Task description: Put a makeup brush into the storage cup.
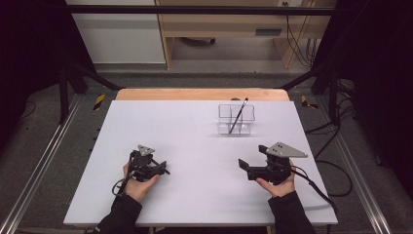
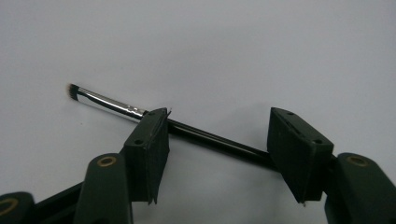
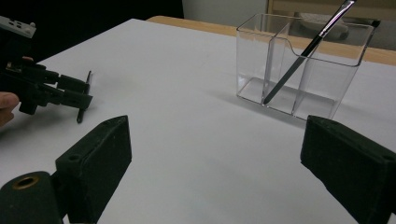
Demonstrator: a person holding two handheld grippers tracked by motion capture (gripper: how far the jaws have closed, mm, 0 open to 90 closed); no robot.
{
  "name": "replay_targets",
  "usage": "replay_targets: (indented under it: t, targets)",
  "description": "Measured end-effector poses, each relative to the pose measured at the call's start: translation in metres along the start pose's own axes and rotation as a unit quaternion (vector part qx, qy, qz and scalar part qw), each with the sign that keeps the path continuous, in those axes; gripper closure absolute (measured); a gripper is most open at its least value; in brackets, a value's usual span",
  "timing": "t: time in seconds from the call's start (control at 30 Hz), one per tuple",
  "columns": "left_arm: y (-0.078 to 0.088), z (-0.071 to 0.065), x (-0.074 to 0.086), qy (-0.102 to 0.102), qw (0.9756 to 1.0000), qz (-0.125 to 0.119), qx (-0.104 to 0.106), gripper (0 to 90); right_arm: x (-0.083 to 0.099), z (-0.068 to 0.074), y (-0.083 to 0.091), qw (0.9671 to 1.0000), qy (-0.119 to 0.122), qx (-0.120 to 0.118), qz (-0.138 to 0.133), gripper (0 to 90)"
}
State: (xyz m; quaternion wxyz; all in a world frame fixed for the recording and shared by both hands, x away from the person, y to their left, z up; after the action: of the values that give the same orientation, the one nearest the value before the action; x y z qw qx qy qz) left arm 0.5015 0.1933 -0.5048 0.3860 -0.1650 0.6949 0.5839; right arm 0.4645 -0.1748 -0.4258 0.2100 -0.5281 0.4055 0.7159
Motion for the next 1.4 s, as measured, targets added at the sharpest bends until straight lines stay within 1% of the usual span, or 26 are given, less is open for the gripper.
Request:
replay_targets:
  t: [0.1,0.3,0.37,0.53,0.6,0.77,0.9,1.07,1.23,1.27,1.4]
  targets:
    - [0.002,0.0,0.001,0.0,1.0,0.001,0.005,41.1,0.001,0.0,-0.001,1.0,0.001,-0.002,0.002,9.3]
    - [0.004,0.003,0.001,0.007,0.9999,0.005,0.012,45.0,0.002,0.001,-0.002,1.0,0.001,-0.003,0.004,9.2]
    - [0.004,0.003,0.001,0.005,0.9999,0.007,0.012,45.9,0.001,0.001,-0.002,1.0,-0.001,-0.004,0.004,9.2]
    - [0.003,0.002,0.001,0.0,1.0,0.009,0.003,47.9,0.002,0.001,-0.003,1.0,-0.002,-0.004,0.004,9.3]
    - [0.004,0.004,0.001,-0.002,0.9999,0.011,0.001,51.1,0.003,0.002,-0.004,1.0,-0.003,-0.005,0.005,9.3]
    - [0.005,0.006,0.001,-0.007,0.9999,0.015,0.004,56.8,0.003,0.002,-0.004,1.0,0.001,-0.002,0.005,9.3]
    - [0.006,0.007,0.001,-0.01,0.9997,0.018,0.009,59.2,0.002,0.001,-0.001,1.0,-0.002,-0.003,0.001,9.2]
    - [0.009,0.01,0.002,-0.016,0.9993,0.024,0.022,63.9,0.002,-0.001,-0.001,1.0,-0.002,-0.001,0.002,9.2]
    - [0.011,0.012,0.002,-0.011,0.9989,0.026,0.037,66.7,0.002,-0.001,-0.001,1.0,-0.002,0.0,0.002,9.2]
    - [0.011,0.013,0.002,-0.008,0.9987,0.026,0.043,67.8,0.002,-0.001,-0.001,1.0,-0.003,-0.001,0.002,9.2]
    - [0.013,0.015,0.003,-0.007,0.9978,0.026,0.06,69.8,0.002,-0.001,-0.001,1.0,-0.003,-0.001,0.003,9.1]
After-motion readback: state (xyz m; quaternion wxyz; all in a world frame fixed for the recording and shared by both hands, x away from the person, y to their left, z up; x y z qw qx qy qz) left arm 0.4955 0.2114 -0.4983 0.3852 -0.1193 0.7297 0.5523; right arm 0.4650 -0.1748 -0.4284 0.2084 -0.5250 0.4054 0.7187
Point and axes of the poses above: each handheld gripper's, and its own axes: y roughly backward along the jaws, x roughly out of its underside, z roughly to its left, the point moved 4 cm from there along -y, roughly forward along the jaws, and after that the axes turned 3 degrees about -z, right-handed, at the moved point
